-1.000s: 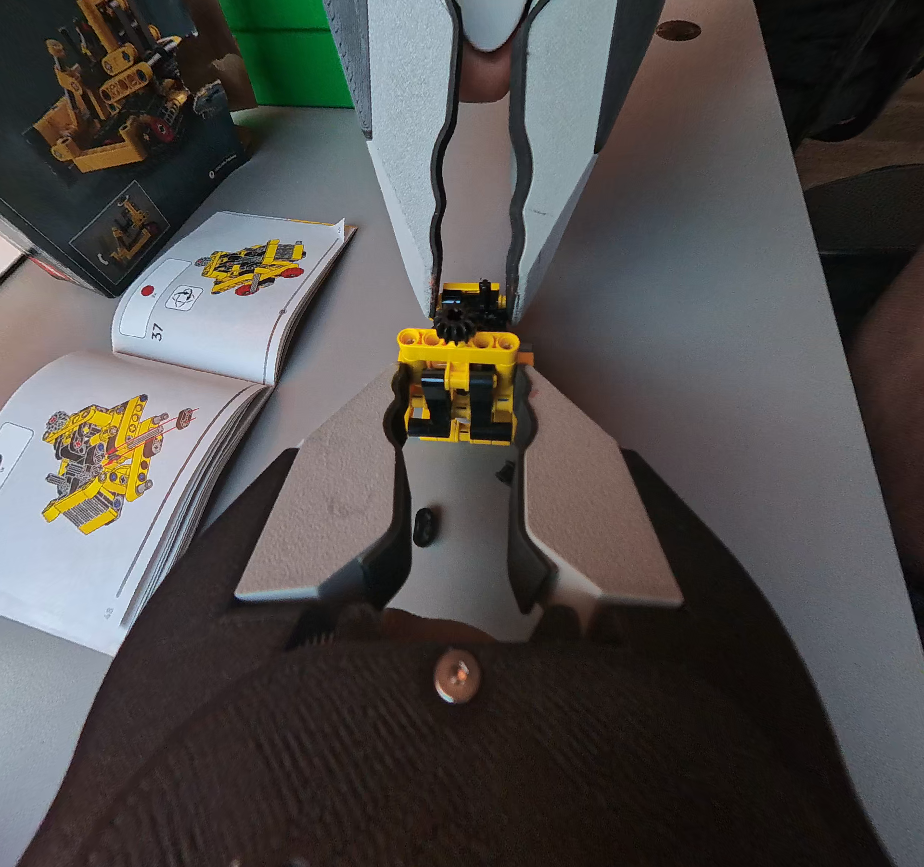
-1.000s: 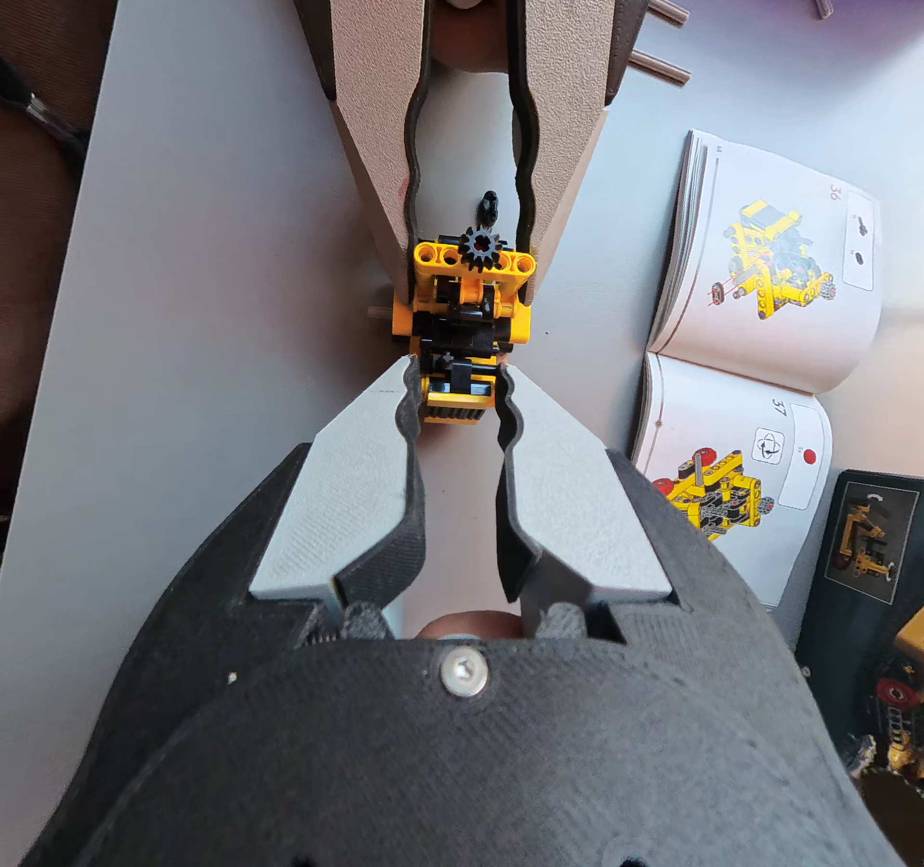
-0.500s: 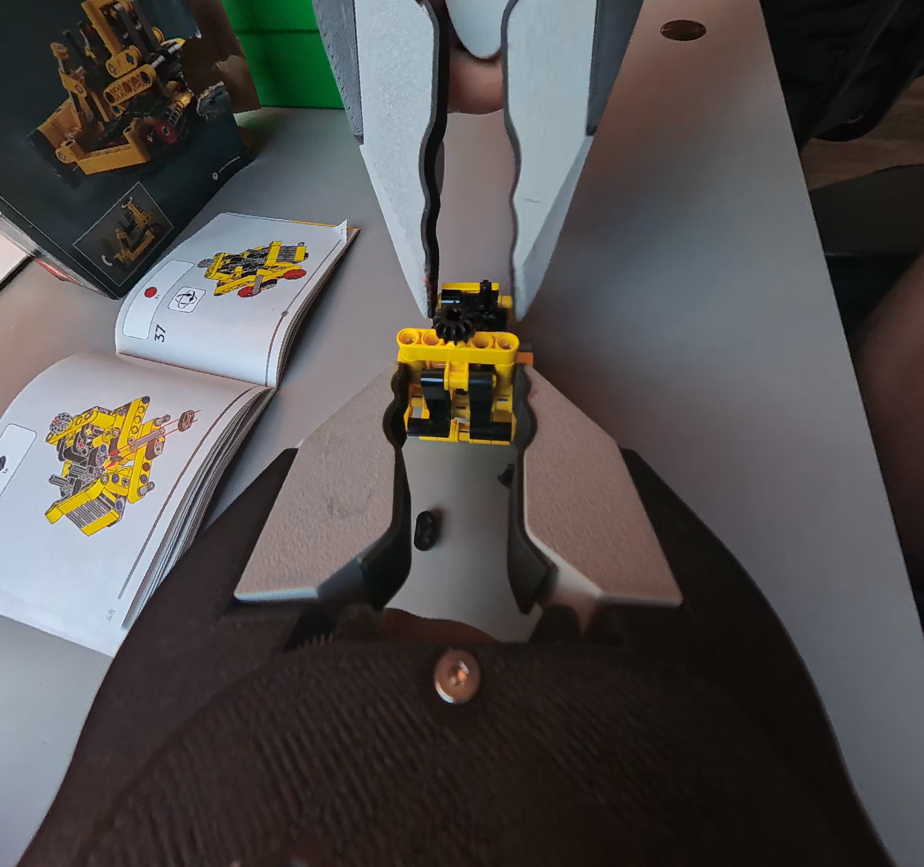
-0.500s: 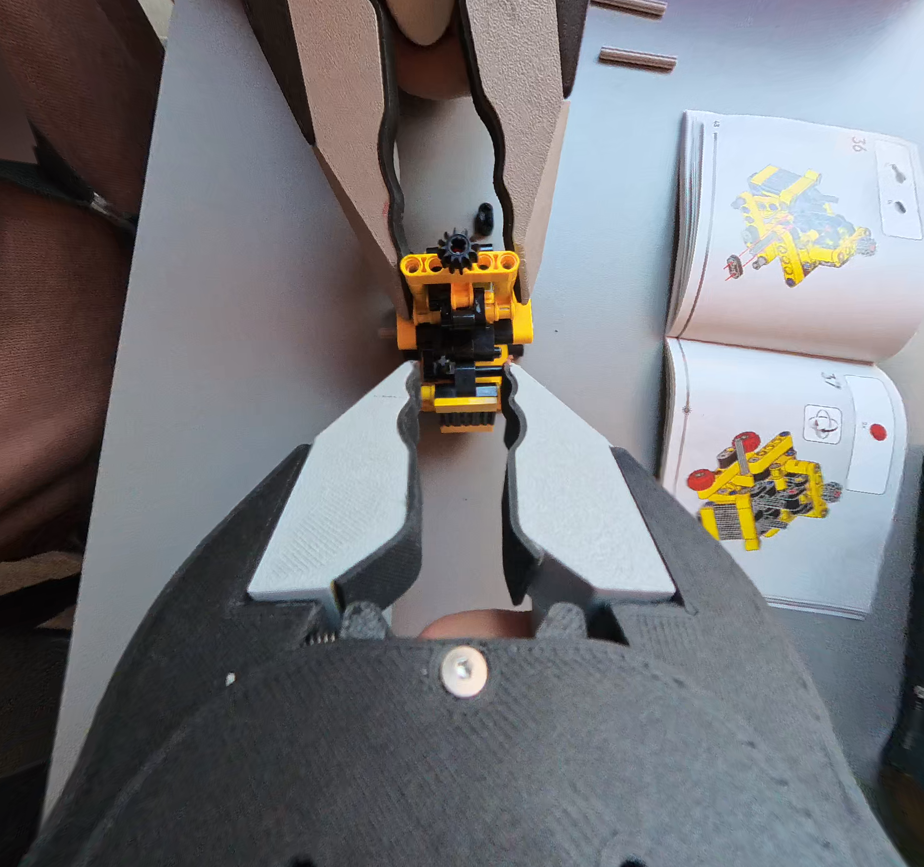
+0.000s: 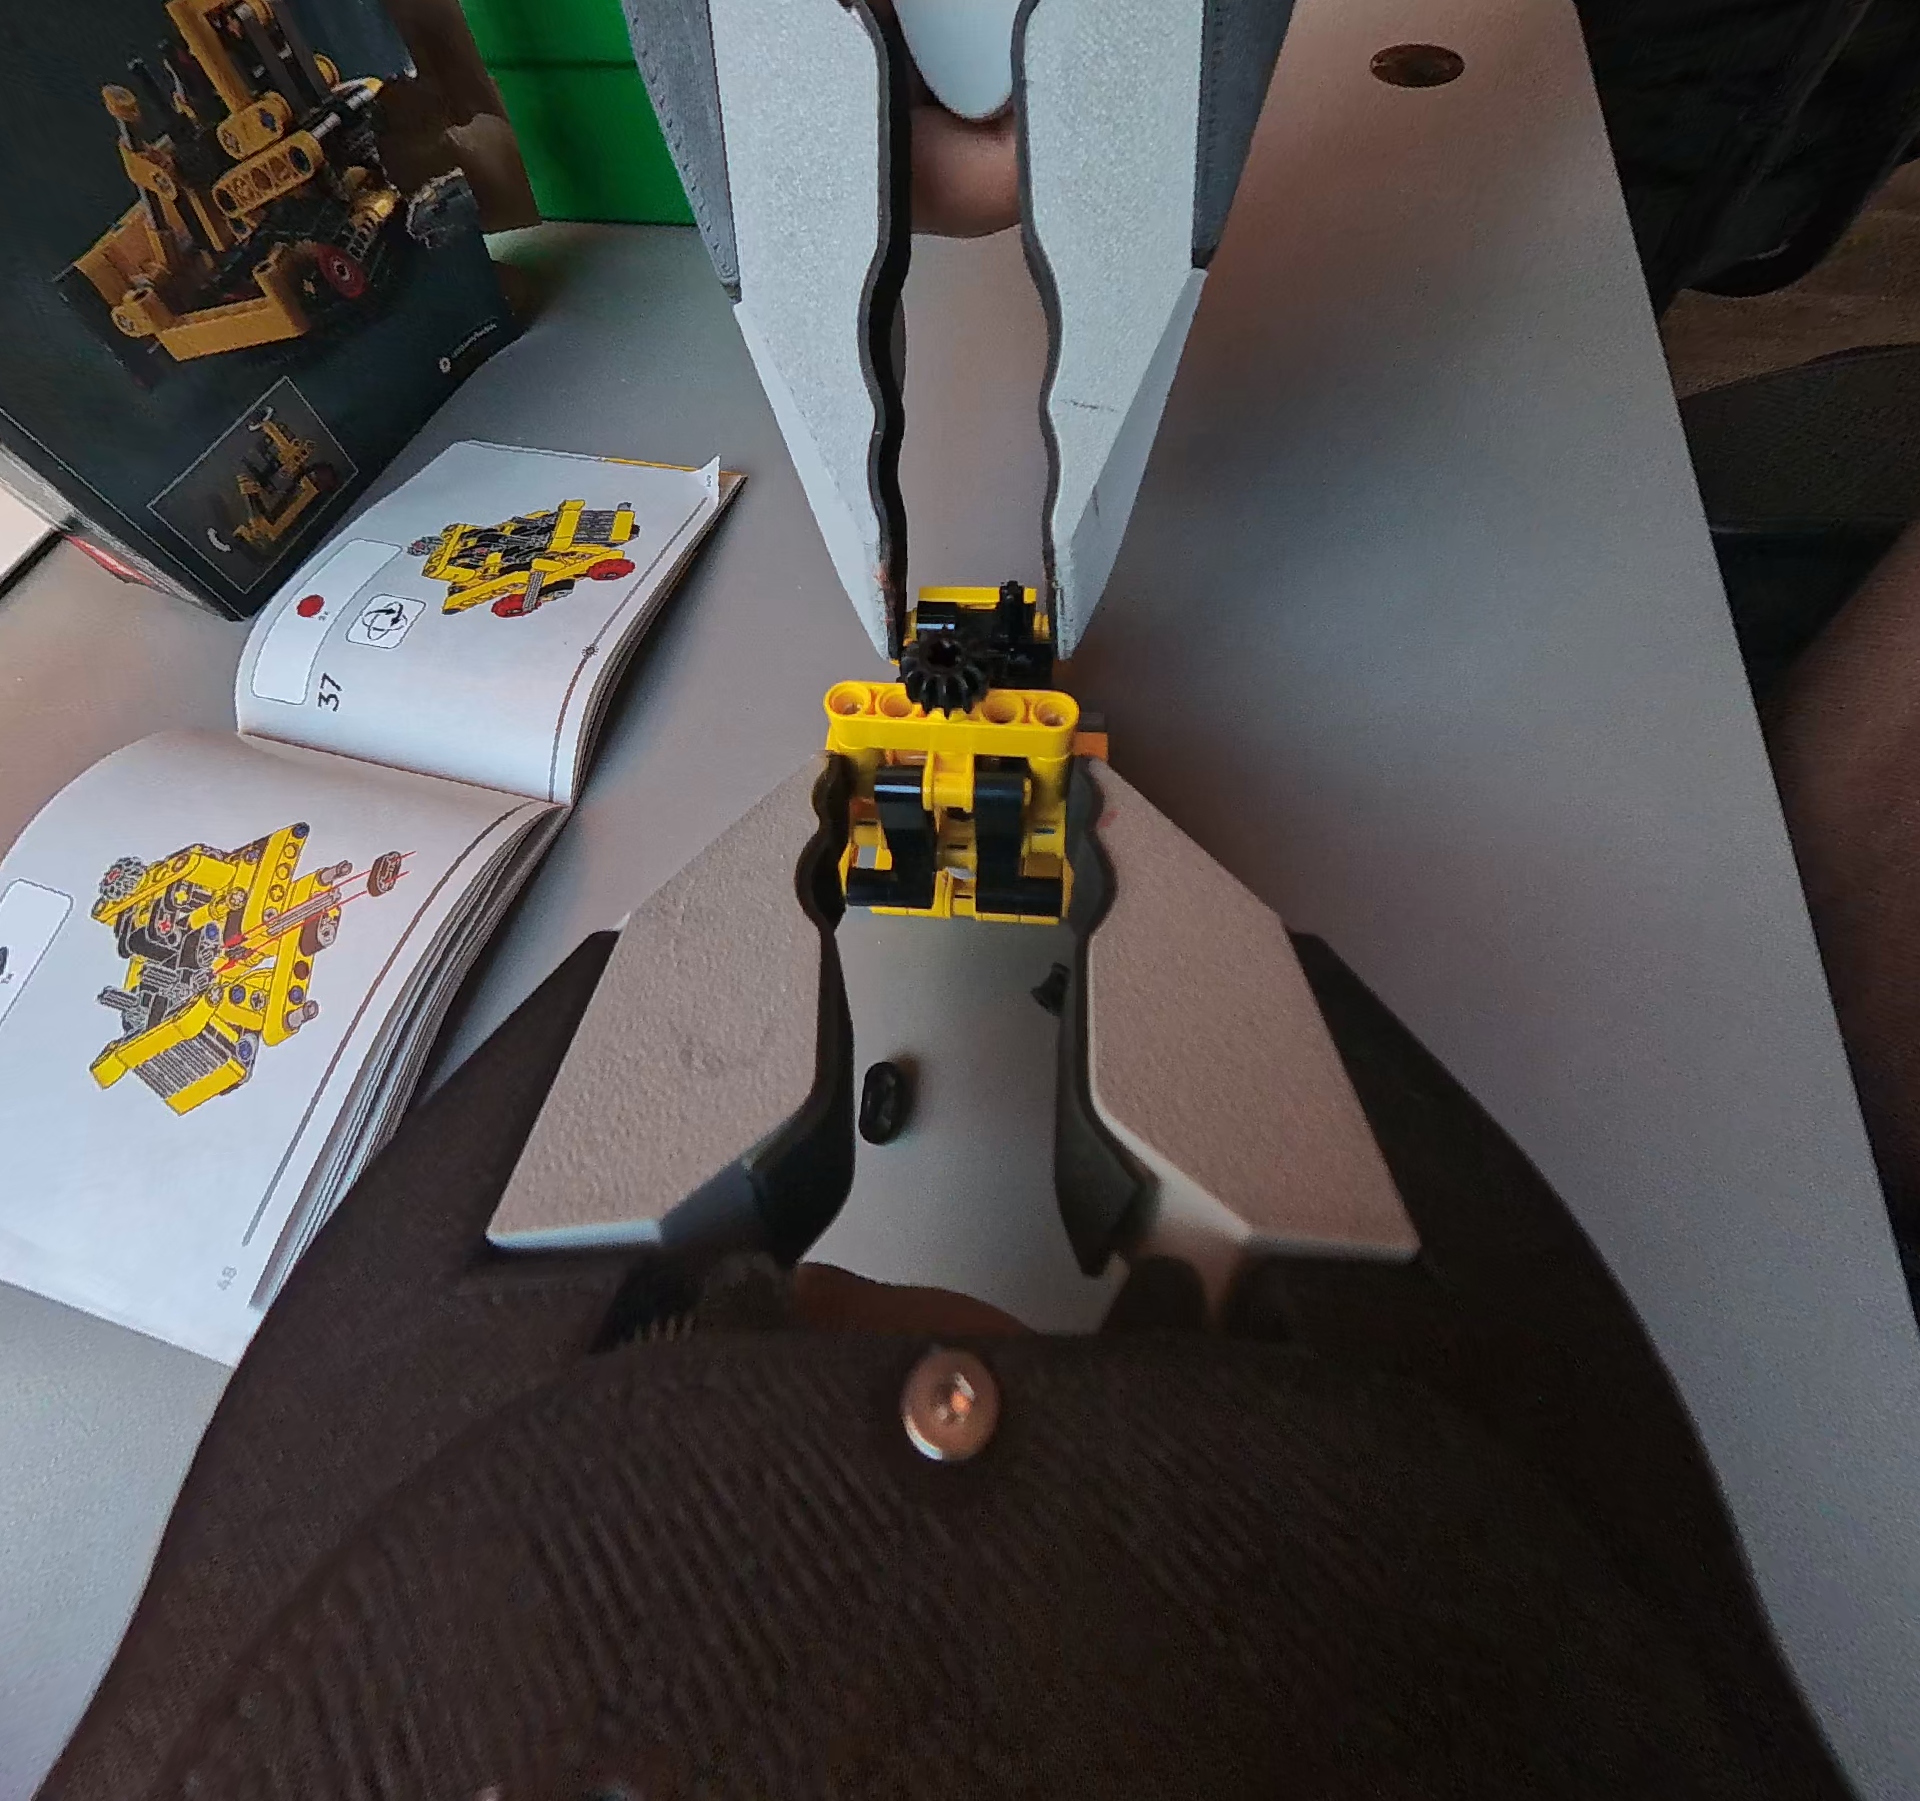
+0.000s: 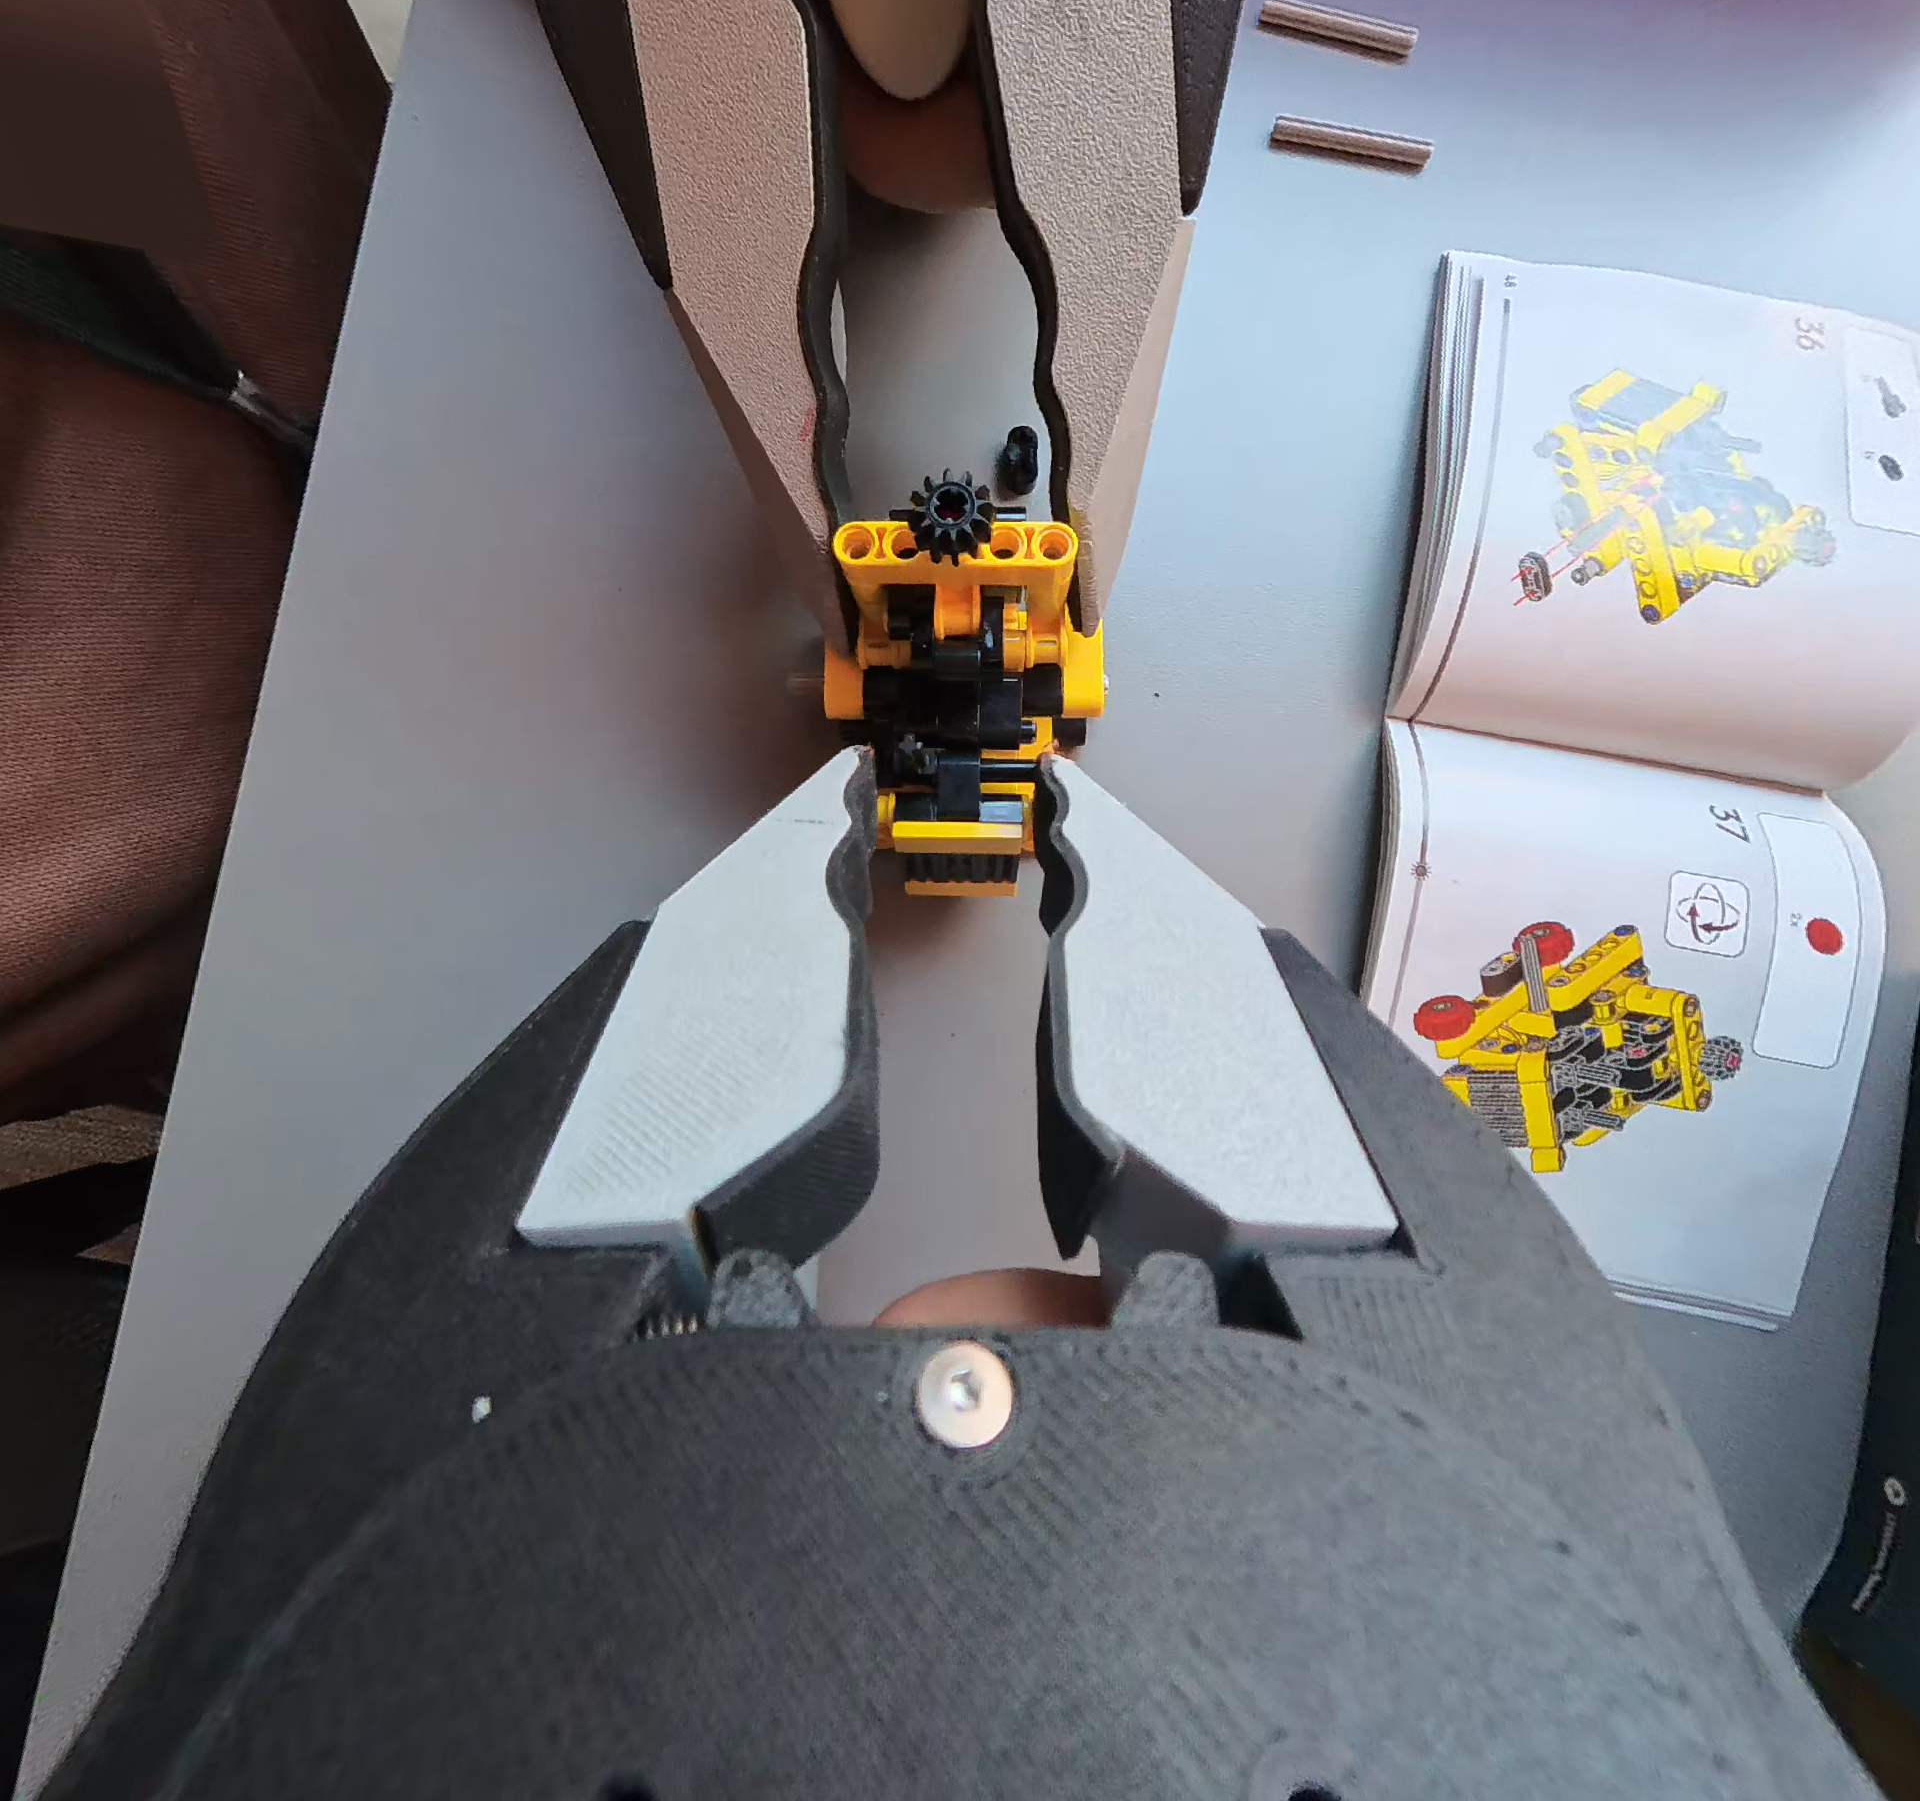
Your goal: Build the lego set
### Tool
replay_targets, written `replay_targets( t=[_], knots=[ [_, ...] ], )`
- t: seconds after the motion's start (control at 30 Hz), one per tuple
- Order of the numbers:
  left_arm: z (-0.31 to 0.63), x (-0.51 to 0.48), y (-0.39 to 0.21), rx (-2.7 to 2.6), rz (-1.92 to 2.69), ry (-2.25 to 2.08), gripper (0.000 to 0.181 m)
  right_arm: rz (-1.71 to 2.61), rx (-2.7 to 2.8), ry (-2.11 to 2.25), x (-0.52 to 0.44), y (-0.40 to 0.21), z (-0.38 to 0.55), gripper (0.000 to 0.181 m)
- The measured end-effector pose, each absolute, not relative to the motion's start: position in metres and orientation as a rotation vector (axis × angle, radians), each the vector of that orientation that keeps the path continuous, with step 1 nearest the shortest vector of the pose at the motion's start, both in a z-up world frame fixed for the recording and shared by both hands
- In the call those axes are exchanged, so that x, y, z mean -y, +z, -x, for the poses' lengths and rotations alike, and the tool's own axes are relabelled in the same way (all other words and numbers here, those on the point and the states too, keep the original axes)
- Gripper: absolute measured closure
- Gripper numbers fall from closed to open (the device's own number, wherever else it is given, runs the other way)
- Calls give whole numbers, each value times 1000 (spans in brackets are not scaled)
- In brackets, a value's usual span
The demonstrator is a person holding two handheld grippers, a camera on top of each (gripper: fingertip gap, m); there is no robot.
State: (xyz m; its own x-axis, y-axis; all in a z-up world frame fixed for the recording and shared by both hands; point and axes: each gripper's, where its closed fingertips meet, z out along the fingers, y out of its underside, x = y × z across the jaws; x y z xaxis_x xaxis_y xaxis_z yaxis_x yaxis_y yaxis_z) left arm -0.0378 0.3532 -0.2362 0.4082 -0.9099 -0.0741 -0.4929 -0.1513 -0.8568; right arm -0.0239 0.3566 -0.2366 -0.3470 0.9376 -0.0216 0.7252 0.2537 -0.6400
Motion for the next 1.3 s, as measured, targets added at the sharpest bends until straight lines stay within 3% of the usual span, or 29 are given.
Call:
replay_targets(
  t=[1.1, 1.2, 1.23, 1.3],
  knots=[
    [36, -352, -235, -1225, 1773, -579, 142, 1574, 2192, 754, -355, -235, 23, 156],
    [36, -351, -234, -1241, 1743, -560, 141, 1542, 2184, 699, -355, -230, 23, 154],
    [36, -350, -234, -1252, 1731, -554, 141, 1552, 2123, 689, -359, -225, 25, 141],
    [36, -349, -233, -1263, 1718, -554, 141, 1518, 2016, 708, -361, -212, 26, 135]
  ],
)
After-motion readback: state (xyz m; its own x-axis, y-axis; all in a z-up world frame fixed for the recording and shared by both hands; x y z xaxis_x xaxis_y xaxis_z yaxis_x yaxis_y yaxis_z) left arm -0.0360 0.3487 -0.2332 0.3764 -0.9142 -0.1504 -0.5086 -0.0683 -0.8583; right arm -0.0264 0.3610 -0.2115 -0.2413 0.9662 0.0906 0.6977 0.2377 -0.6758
